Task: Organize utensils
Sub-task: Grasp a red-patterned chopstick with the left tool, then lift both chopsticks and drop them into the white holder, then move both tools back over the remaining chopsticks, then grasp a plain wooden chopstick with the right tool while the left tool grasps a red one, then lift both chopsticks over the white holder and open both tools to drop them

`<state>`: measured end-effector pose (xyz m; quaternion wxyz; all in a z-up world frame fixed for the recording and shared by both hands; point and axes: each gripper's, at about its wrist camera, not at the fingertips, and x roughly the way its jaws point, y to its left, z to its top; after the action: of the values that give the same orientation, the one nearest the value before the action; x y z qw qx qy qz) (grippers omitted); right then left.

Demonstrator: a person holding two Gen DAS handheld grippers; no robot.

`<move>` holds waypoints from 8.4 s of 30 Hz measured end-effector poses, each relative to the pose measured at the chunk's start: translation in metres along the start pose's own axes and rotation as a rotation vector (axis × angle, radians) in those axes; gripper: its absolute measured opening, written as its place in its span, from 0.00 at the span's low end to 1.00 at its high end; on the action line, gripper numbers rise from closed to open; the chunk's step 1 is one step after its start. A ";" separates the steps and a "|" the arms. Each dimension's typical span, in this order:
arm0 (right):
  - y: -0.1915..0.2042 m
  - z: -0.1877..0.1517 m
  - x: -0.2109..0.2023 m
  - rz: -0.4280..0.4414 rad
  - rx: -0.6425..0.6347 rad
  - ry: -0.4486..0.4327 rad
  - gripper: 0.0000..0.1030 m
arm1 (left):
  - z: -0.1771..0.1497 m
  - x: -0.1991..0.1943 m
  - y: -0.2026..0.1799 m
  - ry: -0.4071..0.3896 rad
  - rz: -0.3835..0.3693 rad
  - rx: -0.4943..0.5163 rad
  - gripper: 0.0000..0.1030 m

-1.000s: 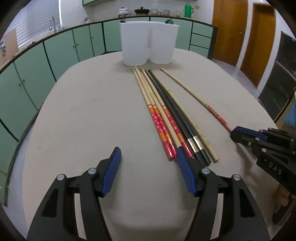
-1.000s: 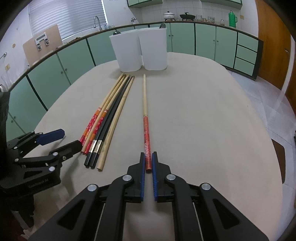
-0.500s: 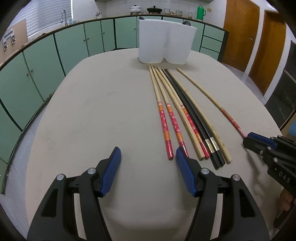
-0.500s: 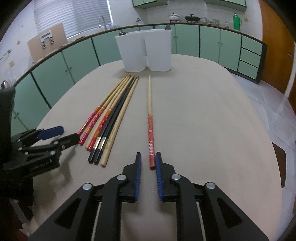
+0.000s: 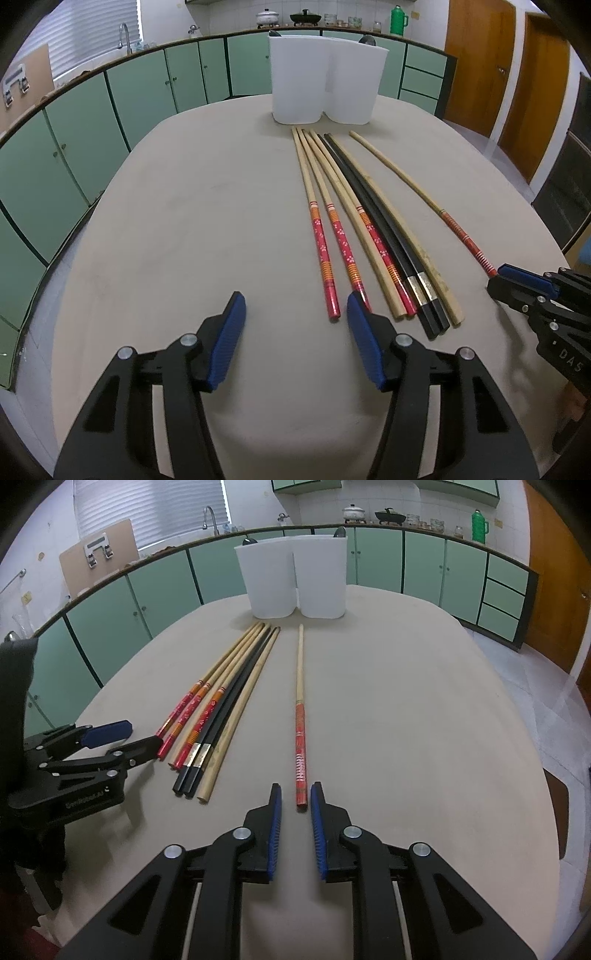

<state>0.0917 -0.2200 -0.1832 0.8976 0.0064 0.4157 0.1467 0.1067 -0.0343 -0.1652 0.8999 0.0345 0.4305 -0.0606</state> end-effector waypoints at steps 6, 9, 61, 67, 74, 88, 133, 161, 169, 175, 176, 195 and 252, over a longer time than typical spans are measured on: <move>0.004 0.002 0.003 -0.017 -0.027 0.005 0.07 | 0.002 0.002 -0.007 -0.006 -0.025 0.022 0.25; 0.007 0.002 0.001 -0.030 -0.042 0.003 0.06 | 0.003 0.002 -0.009 -0.007 -0.049 0.019 0.06; -0.008 0.306 -0.148 0.079 -0.153 -0.450 0.05 | 0.265 -0.165 -0.008 -0.687 -0.129 0.020 0.04; -0.008 0.328 -0.109 0.027 -0.163 -0.404 0.05 | 0.299 -0.138 -0.019 -0.721 -0.088 0.034 0.04; -0.017 0.334 -0.054 0.026 -0.127 -0.309 0.06 | 0.318 -0.081 -0.022 -0.637 -0.086 0.029 0.05; -0.035 0.308 -0.061 -0.015 -0.070 -0.337 0.50 | 0.293 -0.067 0.007 -0.555 -0.053 0.016 0.36; 0.016 0.018 -0.011 -0.083 0.002 -0.096 0.84 | -0.004 -0.015 0.014 -0.065 0.001 -0.018 0.62; 0.062 -0.002 0.006 -0.032 -0.153 0.010 0.08 | -0.003 -0.011 0.014 -0.047 -0.007 -0.032 0.64; 0.050 0.001 0.006 -0.048 -0.111 0.004 0.07 | -0.004 -0.012 0.007 -0.044 -0.037 -0.019 0.64; 0.024 0.004 0.003 -0.087 -0.052 0.000 0.07 | -0.005 -0.010 -0.003 -0.031 -0.059 -0.005 0.64; 0.020 0.004 0.003 -0.092 -0.045 0.000 0.07 | -0.005 -0.009 -0.005 -0.028 -0.059 -0.001 0.64; 0.013 0.002 0.005 -0.071 -0.021 0.000 0.07 | -0.001 -0.001 -0.024 -0.010 -0.050 0.033 0.24; 0.008 0.185 -0.143 0.094 -0.141 -0.346 0.06 | 0.148 -0.170 -0.024 -0.525 -0.130 0.097 0.05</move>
<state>0.1405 -0.2304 0.0449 0.9460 -0.0119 0.2432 0.2139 0.1121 -0.0614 0.0598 0.9722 0.0331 0.1804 -0.1456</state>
